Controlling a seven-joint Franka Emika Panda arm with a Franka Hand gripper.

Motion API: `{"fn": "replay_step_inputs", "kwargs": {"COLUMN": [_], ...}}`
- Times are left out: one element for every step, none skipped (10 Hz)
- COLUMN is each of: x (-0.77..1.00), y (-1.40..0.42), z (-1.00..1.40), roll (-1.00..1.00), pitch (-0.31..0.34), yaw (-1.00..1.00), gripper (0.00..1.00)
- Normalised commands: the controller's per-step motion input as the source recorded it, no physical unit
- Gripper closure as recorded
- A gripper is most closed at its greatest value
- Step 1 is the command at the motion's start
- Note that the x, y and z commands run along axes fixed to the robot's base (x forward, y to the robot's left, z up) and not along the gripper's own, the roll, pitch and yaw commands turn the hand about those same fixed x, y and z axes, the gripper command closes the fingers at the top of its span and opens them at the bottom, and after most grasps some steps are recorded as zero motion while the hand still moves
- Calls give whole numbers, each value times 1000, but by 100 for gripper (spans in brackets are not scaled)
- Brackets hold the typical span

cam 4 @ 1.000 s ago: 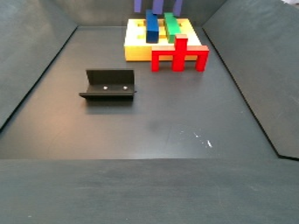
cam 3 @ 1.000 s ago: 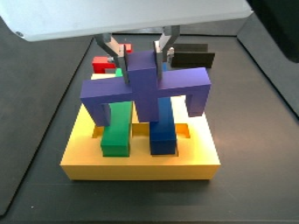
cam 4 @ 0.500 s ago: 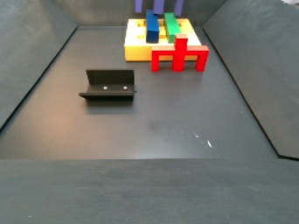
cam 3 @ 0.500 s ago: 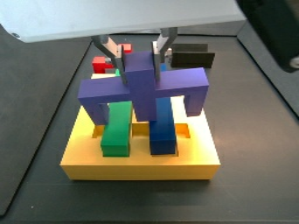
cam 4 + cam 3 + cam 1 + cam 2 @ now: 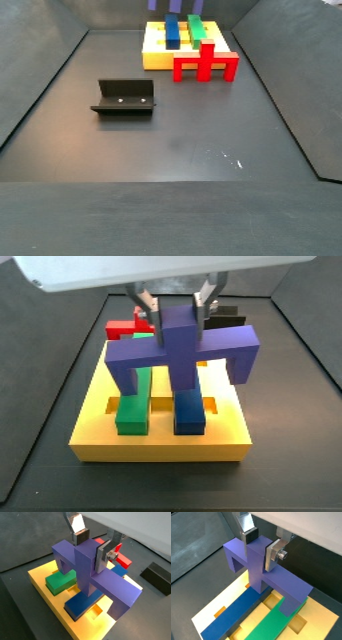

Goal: Pick up the purple object. Move up. Move to above the board. Insert the purple object.
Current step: Insert the purple object.

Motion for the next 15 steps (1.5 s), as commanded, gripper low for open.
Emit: {"fn": "replay_step_inputs", "kwargs": {"x": [0,-460,-443,-180,0,166,0,-111,-94,-23,-69,0,149,51,0], "y": [111,120,3,0,-89,0,83,183,166,77,0,0,-174,-17,0], "z": [-89,-411,-80,9,0,57,0,0,0,0,0,-49,0,-57,-71], "roll": [0,-24,-39,-21,0,-106,-157,-219,-420,-500,-449,-291,-87,-40,-96], "pitch": [0,-116,-73,-43,0,0,69,271,339,280,157,33,0,-1,-59], "yaw": [43,51,94,123,151,26,0,-89,0,17,31,0,-29,-91,-194], "gripper": [100,100,100,100,100,100,100,100,100,100,100,100,100,100,100]}}
